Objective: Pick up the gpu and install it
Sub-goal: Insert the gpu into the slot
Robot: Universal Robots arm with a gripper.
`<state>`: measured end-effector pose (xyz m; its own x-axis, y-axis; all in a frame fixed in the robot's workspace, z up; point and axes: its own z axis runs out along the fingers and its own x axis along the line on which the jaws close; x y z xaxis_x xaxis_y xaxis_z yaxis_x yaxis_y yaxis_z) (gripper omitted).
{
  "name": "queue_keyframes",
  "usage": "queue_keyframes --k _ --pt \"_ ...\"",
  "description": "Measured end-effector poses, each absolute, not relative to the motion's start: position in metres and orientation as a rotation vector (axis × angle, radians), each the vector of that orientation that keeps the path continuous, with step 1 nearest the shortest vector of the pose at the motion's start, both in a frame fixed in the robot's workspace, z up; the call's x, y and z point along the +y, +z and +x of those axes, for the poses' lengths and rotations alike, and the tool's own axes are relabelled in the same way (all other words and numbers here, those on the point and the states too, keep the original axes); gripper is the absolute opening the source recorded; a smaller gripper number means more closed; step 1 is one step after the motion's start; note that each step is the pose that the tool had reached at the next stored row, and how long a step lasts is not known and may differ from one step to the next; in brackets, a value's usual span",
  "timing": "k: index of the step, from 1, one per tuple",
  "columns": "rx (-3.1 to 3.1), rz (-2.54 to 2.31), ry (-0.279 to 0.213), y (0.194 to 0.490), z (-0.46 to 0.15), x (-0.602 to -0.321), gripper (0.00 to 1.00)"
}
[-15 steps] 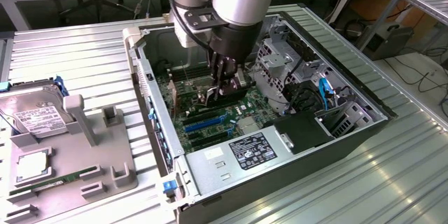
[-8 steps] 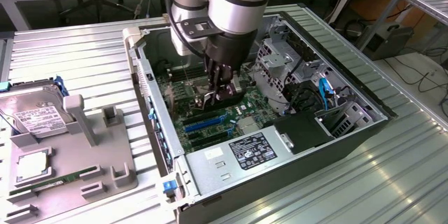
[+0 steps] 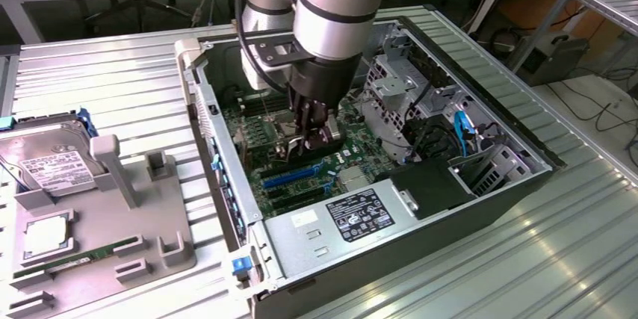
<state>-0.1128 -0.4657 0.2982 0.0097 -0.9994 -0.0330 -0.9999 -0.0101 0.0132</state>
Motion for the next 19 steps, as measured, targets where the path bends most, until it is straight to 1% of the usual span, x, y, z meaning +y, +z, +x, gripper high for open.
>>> queue_keyframes --k 9,19 --pt "2.202 -2.221 0.051 0.281 -0.113 -0.466 0.26" --pt "2.203 -2.221 0.051 0.272 -0.113 -0.465 0.26"
